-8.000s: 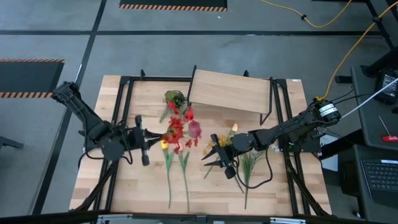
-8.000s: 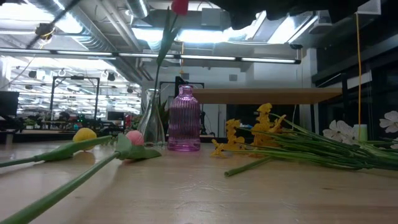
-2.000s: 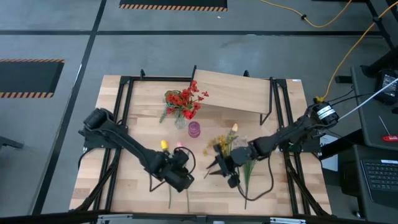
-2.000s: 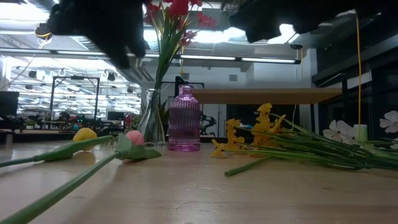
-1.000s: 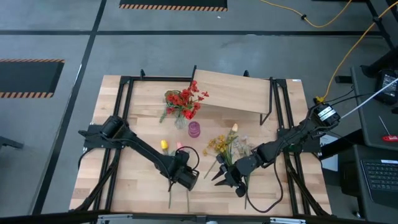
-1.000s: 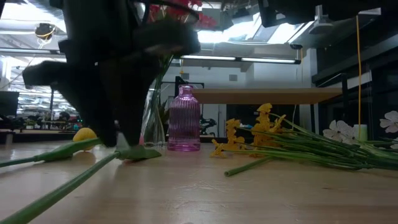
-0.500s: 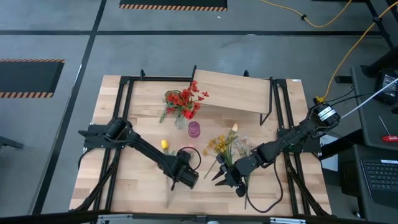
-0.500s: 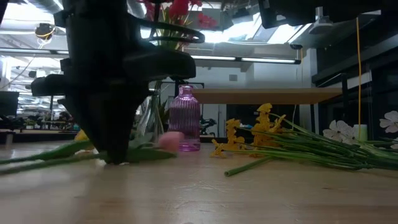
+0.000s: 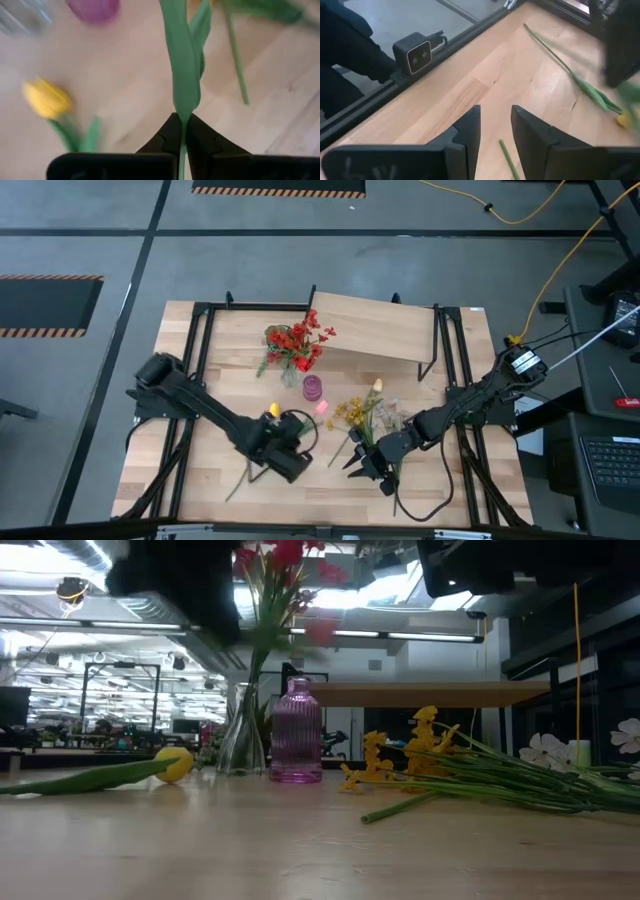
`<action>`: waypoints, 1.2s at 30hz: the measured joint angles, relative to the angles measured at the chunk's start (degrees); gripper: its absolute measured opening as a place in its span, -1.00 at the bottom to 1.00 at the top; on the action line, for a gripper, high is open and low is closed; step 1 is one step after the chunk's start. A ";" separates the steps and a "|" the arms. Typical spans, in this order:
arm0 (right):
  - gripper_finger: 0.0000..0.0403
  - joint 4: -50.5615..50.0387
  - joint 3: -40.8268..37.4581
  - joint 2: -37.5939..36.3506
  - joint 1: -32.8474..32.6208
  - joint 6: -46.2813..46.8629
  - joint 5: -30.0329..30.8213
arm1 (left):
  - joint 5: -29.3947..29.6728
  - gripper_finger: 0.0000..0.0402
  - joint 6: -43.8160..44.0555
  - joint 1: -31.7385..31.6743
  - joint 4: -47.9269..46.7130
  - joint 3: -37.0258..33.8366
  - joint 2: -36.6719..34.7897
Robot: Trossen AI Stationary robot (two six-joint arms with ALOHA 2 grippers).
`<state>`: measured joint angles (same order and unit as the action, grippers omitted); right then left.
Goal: Pick and place flowers into a vace then onto a shelf
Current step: Put the pink flower into the transparent vase
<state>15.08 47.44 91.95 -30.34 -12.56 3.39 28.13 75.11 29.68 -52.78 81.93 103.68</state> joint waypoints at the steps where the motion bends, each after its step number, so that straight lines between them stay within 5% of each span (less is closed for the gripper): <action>1: -0.44 0.01 0.00 -0.18 0.20 0.00 -0.08 | 2.46 -0.96 -0.64 0.38 -1.45 0.00 -1.78; 10: -0.44 -0.17 0.00 -1.04 4.64 -1.29 -0.74 | 25.15 -0.97 -9.83 5.01 -8.93 0.04 -17.91; 16: -0.44 0.99 0.00 -1.04 9.08 -1.21 -7.90 | 42.08 -0.98 -21.60 6.57 -8.69 -2.62 -23.10; 23: -0.44 1.90 0.00 -1.06 10.60 0.23 -9.06 | 50.50 -0.98 -23.55 7.06 -7.29 -10.32 -27.69; 28: -0.44 4.36 0.00 -1.06 10.71 0.00 -9.04 | 51.12 -0.98 -27.62 8.16 0.48 -16.28 -29.79; 36: -0.44 6.17 0.00 -1.06 12.21 -0.17 -9.02 | 34.56 -0.98 -46.88 6.46 23.27 -22.90 -30.56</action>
<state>21.24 47.44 90.89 -18.14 -12.73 -5.63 62.69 28.22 36.14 -29.51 59.03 73.12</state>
